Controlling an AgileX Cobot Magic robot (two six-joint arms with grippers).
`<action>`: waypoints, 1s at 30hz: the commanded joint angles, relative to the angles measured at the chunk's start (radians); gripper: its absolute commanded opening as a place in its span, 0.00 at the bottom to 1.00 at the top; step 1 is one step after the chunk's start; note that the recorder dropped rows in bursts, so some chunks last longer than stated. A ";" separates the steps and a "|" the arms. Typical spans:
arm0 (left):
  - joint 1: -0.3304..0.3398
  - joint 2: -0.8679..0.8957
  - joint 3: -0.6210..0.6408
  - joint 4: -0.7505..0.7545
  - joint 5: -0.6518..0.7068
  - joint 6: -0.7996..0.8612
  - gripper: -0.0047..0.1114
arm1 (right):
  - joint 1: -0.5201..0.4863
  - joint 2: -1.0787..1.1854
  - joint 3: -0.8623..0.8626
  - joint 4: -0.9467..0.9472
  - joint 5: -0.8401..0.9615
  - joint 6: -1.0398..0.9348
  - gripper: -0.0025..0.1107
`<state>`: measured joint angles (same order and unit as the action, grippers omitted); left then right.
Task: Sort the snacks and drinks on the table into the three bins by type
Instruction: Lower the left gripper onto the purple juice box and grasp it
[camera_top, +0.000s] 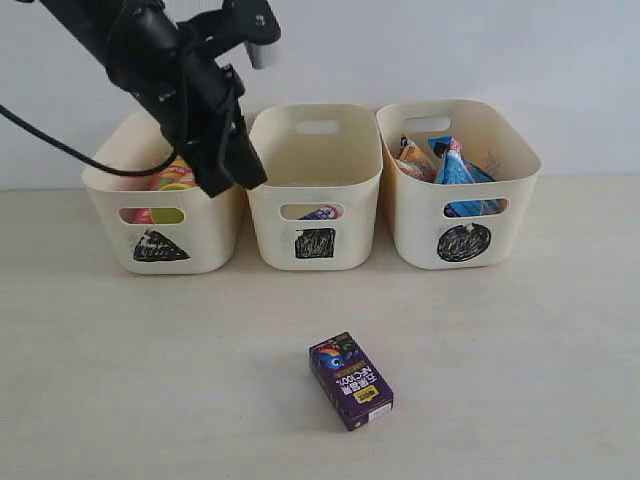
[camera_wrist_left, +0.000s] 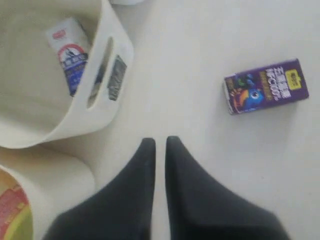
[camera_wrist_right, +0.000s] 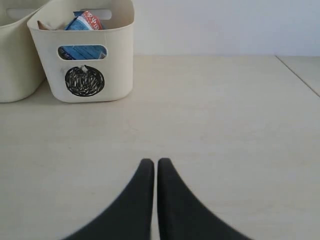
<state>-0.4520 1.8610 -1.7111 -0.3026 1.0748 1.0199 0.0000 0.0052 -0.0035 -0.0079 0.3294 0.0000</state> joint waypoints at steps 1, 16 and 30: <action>-0.052 -0.032 0.075 0.003 0.002 0.077 0.07 | 0.000 -0.005 0.004 -0.003 -0.005 0.000 0.02; -0.248 -0.015 0.100 0.005 0.088 0.425 0.12 | 0.000 -0.005 0.004 -0.003 -0.005 0.000 0.02; -0.327 0.111 0.100 0.008 0.103 0.657 0.80 | 0.000 -0.005 0.004 -0.003 -0.005 0.000 0.02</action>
<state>-0.7693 1.9470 -1.6146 -0.2899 1.1689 1.6409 0.0000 0.0052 -0.0035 -0.0079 0.3294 0.0000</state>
